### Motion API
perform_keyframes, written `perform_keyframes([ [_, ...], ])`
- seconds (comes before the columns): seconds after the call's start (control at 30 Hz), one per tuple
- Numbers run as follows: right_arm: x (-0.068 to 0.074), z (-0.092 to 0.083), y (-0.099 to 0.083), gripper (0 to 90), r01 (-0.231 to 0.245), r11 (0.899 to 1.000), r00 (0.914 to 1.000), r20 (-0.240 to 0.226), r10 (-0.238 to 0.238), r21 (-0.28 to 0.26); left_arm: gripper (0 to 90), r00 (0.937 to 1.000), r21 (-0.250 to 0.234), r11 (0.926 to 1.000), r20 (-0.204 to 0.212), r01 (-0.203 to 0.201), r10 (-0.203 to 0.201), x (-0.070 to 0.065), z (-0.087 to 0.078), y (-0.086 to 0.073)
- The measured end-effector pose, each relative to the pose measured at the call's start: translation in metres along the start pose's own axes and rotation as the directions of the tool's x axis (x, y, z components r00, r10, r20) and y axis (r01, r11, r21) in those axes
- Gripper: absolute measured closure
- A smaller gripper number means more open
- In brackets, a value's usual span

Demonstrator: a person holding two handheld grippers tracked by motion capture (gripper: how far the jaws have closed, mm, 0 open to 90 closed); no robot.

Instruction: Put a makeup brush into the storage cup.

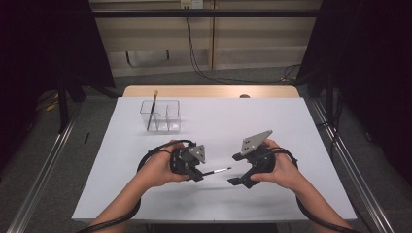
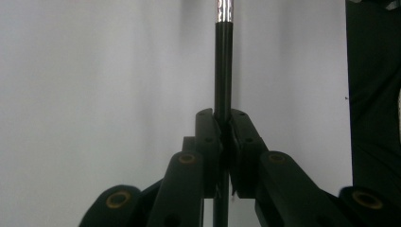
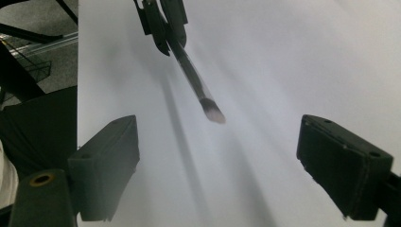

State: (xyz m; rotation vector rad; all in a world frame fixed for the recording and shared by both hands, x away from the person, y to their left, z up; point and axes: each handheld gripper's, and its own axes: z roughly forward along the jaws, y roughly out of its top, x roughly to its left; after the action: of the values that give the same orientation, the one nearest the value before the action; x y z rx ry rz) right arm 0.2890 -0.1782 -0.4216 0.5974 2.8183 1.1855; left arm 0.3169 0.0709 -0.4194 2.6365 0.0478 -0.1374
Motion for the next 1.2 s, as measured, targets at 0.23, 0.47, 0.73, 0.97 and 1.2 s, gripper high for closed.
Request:
perform_keyframes([
  [0.23,-0.001,-0.005,-0.006,7.9,0.007,1.0,0.9999,0.01,-0.007,-0.016,83.8,1.0,-0.007,1.0,-0.003,0.007,-0.007,0.0,-0.002,-0.002],
  [0.47,-0.003,-0.011,-0.013,7.9,-0.018,0.999,0.9995,0.025,0.019,-0.044,83.7,0.9999,-0.024,0.9997,-0.013,0.008,-0.008,0.002,-0.007,-0.005],
  [0.73,-0.006,-0.018,-0.025,8.0,-0.044,0.997,0.9979,0.044,0.047,-0.069,83.8,0.9997,-0.044,0.9988,-0.006,0.021,-0.022,0.003,-0.013,-0.009],
  [0.97,-0.009,-0.026,-0.036,8.5,-0.06,0.995,0.9963,0.058,0.064,-0.075,83.8,0.9992,-0.067,0.9973,-0.022,0.03,-0.032,0.004,-0.016,-0.013],
  [1.2,-0.011,-0.033,-0.049,8.6,-0.081,0.992,0.9938,0.068,0.088,-0.095,83.8,0.9981,-0.091,0.9948,-0.036,0.046,-0.049,0.005,-0.02,-0.017],
])
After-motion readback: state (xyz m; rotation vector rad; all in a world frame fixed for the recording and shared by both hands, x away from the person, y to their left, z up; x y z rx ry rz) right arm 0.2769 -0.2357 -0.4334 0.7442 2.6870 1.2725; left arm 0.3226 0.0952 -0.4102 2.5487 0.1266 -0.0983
